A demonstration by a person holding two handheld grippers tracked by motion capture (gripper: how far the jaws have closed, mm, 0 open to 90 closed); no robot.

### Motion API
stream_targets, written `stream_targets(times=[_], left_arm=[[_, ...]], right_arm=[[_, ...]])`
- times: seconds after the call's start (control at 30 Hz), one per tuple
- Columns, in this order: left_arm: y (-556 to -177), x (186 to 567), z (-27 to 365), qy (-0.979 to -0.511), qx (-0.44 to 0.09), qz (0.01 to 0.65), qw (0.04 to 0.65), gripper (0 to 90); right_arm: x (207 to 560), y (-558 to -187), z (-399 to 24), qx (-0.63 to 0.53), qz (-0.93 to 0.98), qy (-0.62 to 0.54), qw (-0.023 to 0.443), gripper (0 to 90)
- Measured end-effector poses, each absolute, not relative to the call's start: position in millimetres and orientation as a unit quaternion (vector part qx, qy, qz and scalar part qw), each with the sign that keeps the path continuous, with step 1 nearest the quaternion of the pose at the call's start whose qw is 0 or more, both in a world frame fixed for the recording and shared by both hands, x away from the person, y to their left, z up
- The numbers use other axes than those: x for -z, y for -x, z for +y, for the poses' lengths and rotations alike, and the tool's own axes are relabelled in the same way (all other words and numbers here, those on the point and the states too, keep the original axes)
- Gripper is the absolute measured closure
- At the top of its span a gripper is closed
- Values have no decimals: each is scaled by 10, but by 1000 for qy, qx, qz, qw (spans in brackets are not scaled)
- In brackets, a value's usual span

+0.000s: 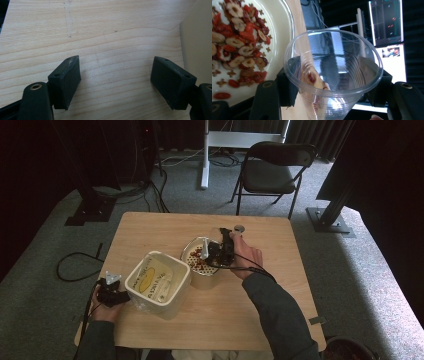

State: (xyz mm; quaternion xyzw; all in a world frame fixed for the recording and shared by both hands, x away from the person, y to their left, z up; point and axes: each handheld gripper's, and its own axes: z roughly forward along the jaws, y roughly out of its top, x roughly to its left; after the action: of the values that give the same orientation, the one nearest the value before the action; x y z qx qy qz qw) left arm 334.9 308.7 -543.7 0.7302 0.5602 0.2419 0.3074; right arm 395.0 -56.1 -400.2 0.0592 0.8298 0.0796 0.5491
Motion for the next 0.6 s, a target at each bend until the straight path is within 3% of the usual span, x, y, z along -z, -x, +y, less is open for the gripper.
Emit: stream_targets(times=[0.6], left_arm=[[-3349, 5435, 3087, -731, -241, 560, 307, 247]], right_arm=[[4032, -3909, -440, -6, 810, 5, 586, 378]])
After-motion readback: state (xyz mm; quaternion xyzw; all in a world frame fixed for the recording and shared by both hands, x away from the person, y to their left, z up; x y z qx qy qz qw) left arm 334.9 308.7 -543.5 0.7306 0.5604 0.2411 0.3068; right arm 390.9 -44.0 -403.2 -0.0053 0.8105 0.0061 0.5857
